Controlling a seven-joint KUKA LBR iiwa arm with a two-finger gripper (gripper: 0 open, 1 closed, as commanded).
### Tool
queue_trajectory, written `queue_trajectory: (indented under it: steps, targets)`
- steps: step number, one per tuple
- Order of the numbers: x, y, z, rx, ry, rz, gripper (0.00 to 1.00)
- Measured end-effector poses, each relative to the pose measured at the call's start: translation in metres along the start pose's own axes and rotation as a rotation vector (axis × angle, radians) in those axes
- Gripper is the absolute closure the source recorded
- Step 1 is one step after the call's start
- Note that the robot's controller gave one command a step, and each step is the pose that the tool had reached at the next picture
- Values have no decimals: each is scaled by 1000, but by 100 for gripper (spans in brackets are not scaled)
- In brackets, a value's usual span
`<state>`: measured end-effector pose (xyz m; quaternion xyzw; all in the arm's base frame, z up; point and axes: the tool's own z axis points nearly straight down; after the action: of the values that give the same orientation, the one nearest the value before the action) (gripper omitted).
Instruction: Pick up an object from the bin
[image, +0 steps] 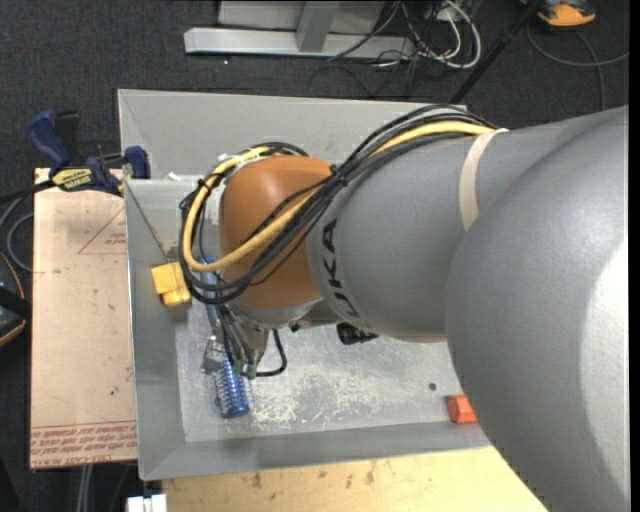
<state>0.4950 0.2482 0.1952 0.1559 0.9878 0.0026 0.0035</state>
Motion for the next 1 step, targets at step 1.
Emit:
queue_trajectory:
  steps: [1]
  targets:
    - [1, -1, 5, 6, 5, 0, 0]
